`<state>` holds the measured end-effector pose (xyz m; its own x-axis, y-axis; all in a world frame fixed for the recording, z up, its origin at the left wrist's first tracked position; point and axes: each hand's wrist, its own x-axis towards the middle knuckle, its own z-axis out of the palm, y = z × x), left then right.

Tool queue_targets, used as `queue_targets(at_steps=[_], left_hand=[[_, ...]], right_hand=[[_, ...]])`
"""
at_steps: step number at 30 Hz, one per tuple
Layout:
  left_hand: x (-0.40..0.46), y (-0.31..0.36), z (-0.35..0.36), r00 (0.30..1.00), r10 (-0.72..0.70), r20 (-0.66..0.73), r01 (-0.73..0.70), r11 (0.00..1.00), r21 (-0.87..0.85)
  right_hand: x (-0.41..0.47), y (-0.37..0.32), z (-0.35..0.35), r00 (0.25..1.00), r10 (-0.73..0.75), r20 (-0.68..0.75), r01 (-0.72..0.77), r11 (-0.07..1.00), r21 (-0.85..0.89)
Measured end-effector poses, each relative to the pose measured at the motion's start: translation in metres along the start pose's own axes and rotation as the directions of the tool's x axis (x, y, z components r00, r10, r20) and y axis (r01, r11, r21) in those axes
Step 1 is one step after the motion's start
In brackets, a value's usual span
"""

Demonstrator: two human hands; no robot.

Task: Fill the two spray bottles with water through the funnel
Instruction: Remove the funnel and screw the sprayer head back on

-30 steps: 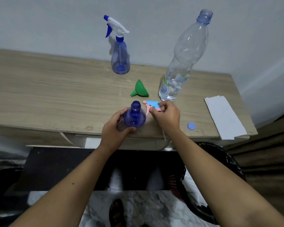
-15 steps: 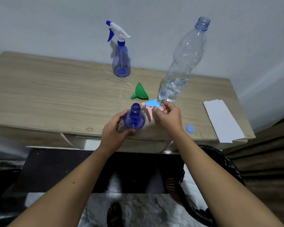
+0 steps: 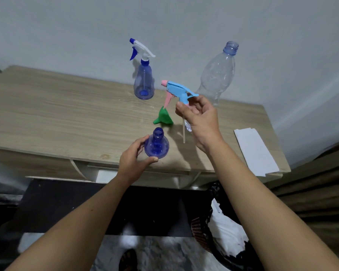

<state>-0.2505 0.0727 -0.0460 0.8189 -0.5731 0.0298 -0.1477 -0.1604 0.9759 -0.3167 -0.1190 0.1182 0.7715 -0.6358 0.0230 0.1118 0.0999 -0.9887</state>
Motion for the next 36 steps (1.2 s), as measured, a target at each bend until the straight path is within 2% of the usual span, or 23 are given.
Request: queue_targets(at_steps=[4, 11, 20, 26, 32, 36], left_hand=[[-0.001, 0.003, 0.000, 1.000, -0.003, -0.004, 0.003, 1.000, 0.019], [-0.002, 0.003, -0.001, 1.000, 0.021, 0.006, -0.021, 0.999, 0.032], [0.000, -0.001, 0.000, 0.999, 0.049, -0.012, -0.049, 0.998, 0.045], [0.001, -0.004, 0.001, 0.998, 0.061, -0.011, -0.061, 0.997, 0.052], [0.002, -0.008, 0.001, 0.997, 0.070, -0.021, -0.068, 0.996, 0.062], [0.004, -0.008, 0.001, 0.997, 0.078, -0.015, -0.076, 0.994, 0.084]], right_hand=[[-0.002, -0.012, 0.013, 0.996, -0.052, 0.073, 0.047, 0.997, 0.060], [-0.005, -0.017, 0.027, 0.987, -0.109, 0.114, 0.105, 0.994, 0.041], [-0.007, -0.006, 0.031, 0.992, -0.063, 0.111, 0.059, 0.998, 0.033], [-0.012, 0.023, 0.019, 0.993, 0.008, 0.119, 0.006, 0.993, -0.119], [-0.017, 0.050, 0.012, 0.982, 0.033, 0.187, 0.031, 0.945, -0.327], [-0.017, 0.060, 0.007, 0.972, 0.061, 0.225, 0.025, 0.932, -0.362]])
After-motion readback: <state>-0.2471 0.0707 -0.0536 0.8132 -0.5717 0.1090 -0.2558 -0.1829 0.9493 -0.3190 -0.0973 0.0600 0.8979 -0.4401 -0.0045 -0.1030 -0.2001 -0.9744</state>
